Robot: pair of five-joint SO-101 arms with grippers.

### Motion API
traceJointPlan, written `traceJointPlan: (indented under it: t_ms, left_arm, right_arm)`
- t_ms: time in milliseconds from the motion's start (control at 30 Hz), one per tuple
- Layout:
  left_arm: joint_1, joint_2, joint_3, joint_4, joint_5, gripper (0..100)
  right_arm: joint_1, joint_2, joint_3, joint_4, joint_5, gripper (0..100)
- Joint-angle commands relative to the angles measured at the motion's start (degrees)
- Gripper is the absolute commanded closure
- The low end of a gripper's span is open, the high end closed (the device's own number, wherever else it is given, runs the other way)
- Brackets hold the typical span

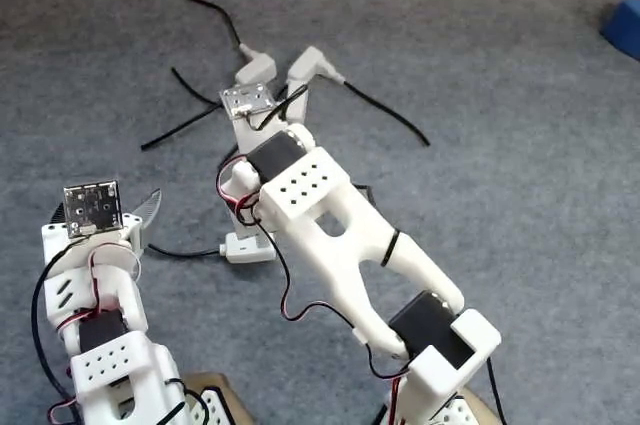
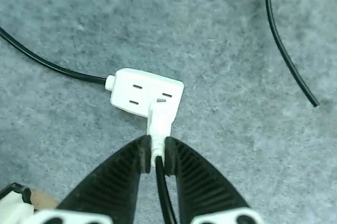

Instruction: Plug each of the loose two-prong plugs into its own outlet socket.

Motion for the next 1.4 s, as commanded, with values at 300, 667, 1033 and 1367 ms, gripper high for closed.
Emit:
traceJointPlan:
  t_ms: [300, 667, 1033, 1367]
  left_arm:
    - [-0.4, -0.1, 1.0, 0.2, 0.4, 57]
    - [-0.4, -0.1, 1.0, 0.2, 0.4, 57]
    - [-0.4, -0.1, 1.0, 0.2, 0.4, 57]
    - [-0.4, -0.1, 1.0, 1.0, 0.4, 57]
  right_arm:
    - [-0.2, 5.7, -4.3, 0.2, 0.1, 99.2]
    - [0.6, 5.9, -5.9, 0.3, 0.2, 99.2]
    - [1.4, 7.0, -5.7, 0.1, 0.2, 99.2]
    - [2.0, 12.9, -6.1, 0.0, 0.1, 99.2]
